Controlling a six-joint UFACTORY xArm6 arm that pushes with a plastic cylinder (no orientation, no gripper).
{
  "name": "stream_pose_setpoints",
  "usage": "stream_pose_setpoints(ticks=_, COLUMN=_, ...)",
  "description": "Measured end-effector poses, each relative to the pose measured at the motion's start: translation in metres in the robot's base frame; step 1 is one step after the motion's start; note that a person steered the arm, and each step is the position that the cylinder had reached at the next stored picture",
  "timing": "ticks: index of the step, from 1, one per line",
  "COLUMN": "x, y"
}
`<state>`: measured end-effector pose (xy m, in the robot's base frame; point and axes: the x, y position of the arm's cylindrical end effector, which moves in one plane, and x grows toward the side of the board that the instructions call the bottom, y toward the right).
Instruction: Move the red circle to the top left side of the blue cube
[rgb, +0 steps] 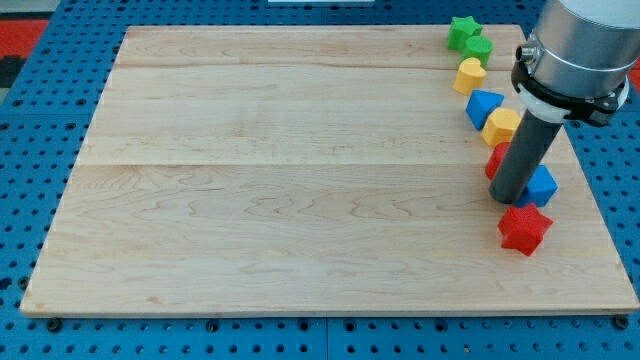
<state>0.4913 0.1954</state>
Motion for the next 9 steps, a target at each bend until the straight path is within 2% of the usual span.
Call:
stream_pose_setpoints(ticks=3, x=0.0, y=0.008)
stream_pose_setpoints(ticks=4, x=0.0, y=-0.026)
stream_pose_setpoints(ticks=5, x=-0.001, y=-0.026)
stream_pose_setpoints(ticks=6, x=-0.018, y=-0.026)
stream_pose_setpoints(ticks=9, x=-0.029, y=-0.026)
